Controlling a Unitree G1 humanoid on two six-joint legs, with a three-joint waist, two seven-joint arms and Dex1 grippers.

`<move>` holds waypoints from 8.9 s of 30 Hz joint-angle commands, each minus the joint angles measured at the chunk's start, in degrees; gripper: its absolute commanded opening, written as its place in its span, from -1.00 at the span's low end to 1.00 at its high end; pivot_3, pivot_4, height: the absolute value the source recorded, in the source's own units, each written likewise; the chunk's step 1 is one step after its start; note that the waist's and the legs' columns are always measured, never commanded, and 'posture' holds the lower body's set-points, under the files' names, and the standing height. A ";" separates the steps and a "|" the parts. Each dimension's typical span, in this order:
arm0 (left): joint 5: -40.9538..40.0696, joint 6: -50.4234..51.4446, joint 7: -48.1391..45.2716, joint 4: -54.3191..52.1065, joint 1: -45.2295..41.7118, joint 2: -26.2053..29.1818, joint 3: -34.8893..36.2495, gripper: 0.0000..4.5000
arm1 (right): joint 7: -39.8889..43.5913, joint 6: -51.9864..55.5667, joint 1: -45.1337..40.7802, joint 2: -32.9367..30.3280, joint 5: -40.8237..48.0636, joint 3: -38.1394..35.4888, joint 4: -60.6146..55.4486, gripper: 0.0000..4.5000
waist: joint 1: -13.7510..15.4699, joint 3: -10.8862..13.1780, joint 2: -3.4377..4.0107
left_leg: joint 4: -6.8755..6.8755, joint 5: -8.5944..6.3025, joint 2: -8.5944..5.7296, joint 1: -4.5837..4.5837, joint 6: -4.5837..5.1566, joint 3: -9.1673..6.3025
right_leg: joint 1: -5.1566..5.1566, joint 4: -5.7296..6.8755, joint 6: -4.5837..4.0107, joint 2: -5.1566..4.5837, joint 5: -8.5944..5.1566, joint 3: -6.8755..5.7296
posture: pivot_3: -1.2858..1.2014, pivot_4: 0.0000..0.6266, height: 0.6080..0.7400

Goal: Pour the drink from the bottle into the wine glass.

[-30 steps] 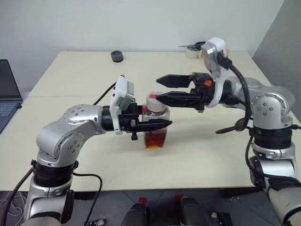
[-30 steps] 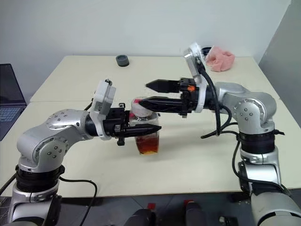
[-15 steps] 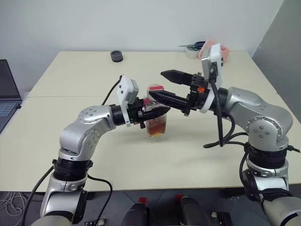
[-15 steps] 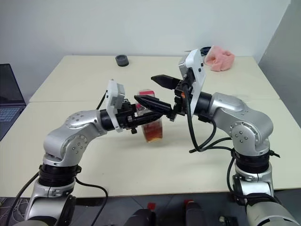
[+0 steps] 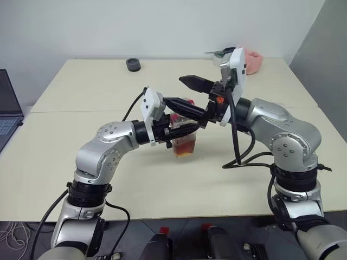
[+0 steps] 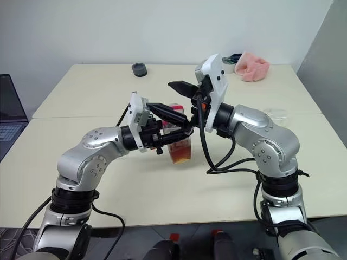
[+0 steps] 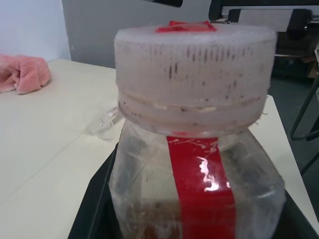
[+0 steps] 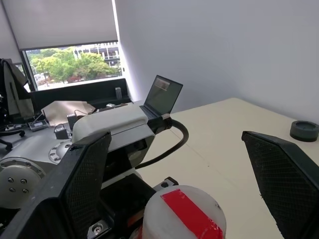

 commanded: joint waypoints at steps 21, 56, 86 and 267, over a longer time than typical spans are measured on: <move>-0.93 -0.23 -0.48 -2.23 -2.08 0.04 1.26 -0.20 | 2.04 0.54 1.11 -1.91 1.71 -0.89 0.45 0.99 | 0.00 0.00 0.00 | 0.00 0.00 0.00 0.00 0.00 0.00 | 0.00 0.00 0.00 0.00 0.00 0.00 | 0.03 -0.52 1.00; -0.94 0.09 -0.34 -2.22 -2.59 0.32 1.51 -0.20 | 2.48 1.55 1.90 -2.63 3.18 -1.10 0.36 0.83 | -0.01 0.00 0.00 | 0.00 0.00 0.00 0.00 0.00 0.01 | 0.00 0.00 0.00 0.00 0.00 0.01 | 0.03 -0.52 1.00; -3.13 1.85 -3.19 -6.15 -0.73 2.85 1.34 -0.20 | 7.17 1.29 2.09 -4.16 5.26 -2.01 0.09 -0.16 | -0.03 0.00 0.00 | 0.00 0.00 0.01 0.00 0.00 0.01 | 0.00 -0.01 0.00 0.00 0.00 0.00 | 0.03 -0.52 1.00; -6.09 0.86 -2.51 -4.77 -3.69 4.79 4.50 -0.20 | 13.91 3.22 -3.82 -11.21 9.48 -4.90 6.30 0.99 | -0.10 0.09 0.07 | 0.01 0.00 0.03 -0.07 0.00 0.06 | -0.05 0.00 0.00 0.00 0.00 -0.01 | 0.03 -0.52 1.00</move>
